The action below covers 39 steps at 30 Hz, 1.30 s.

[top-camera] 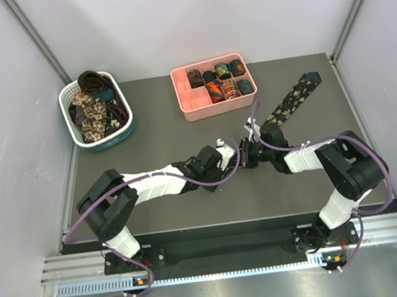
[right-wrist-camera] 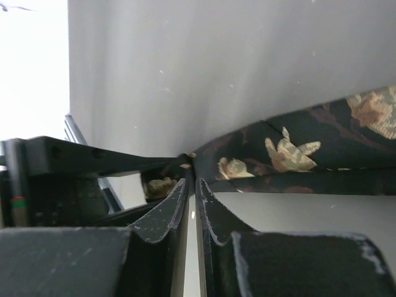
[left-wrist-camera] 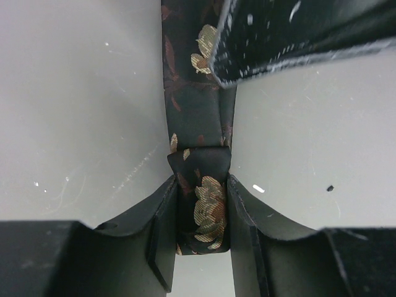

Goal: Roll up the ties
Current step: Roll the tie

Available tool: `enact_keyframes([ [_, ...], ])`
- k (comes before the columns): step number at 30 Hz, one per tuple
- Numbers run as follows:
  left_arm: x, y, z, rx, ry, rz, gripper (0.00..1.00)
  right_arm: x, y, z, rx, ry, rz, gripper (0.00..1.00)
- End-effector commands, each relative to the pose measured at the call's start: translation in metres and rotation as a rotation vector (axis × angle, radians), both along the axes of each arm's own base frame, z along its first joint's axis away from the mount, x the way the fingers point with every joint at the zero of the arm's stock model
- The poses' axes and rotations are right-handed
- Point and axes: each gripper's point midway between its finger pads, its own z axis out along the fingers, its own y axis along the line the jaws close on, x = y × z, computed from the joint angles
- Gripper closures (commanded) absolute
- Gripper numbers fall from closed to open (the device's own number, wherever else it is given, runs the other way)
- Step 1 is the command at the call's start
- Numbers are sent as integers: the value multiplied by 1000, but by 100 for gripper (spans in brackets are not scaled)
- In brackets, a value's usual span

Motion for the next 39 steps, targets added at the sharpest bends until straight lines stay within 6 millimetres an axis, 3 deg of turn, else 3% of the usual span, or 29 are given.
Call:
enact_keyframes([
  [1, -6, 10, -6, 70, 58, 45, 61, 1, 10, 2, 33, -42, 40, 91],
  [6, -14, 7, -3, 77, 90, -7, 61, -1, 10, -13, 19, -20, 33, 93],
  [19, -41, 5, -1, 145, 257, -142, 61, 9, 8, 6, 30, -78, -30, 92],
  [26, -41, 7, -10, 210, 311, -115, 61, -4, -24, 6, -80, -162, -111, 83],
  [27, -40, 6, -9, 214, 315, -112, 61, -3, -31, 15, -96, -196, -139, 82],
  [28, -41, 7, -11, 221, 322, -110, 61, -11, -39, 6, -141, -187, -137, 80],
  [31, -41, 6, -13, 224, 334, -102, 61, -22, -55, 12, -200, -260, -164, 76],
  [36, -39, 4, -15, 236, 346, -95, 61, -54, -56, 20, -306, -351, -151, 74],
  [39, -40, 3, -19, 241, 357, -97, 61, -69, -49, 39, -305, -467, -157, 74],
])
